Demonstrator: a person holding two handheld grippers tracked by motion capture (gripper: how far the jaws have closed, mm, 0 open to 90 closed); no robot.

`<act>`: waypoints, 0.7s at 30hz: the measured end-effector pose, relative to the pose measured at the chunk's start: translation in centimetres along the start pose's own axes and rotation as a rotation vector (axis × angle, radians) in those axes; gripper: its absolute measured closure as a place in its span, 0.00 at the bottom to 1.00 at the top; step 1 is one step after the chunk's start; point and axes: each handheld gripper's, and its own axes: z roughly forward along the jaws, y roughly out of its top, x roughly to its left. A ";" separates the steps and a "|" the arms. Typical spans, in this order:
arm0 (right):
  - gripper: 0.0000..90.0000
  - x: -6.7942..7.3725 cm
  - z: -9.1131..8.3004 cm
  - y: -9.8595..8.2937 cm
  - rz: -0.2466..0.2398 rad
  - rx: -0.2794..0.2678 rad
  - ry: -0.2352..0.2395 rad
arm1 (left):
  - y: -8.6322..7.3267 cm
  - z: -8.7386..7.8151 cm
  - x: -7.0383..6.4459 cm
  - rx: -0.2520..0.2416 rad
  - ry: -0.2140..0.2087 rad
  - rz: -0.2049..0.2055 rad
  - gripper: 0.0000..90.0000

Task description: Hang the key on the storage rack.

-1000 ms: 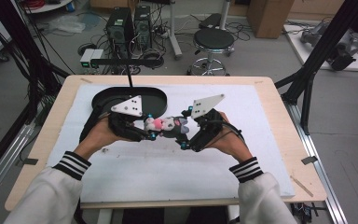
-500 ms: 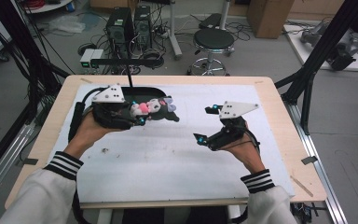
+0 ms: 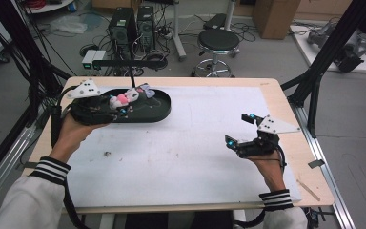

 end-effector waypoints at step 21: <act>0.00 -1.2 -3.8 -6.4 0.056 -0.091 -0.207 | -1.1 -2.5 3.9 -0.048 0.252 -0.119 0.61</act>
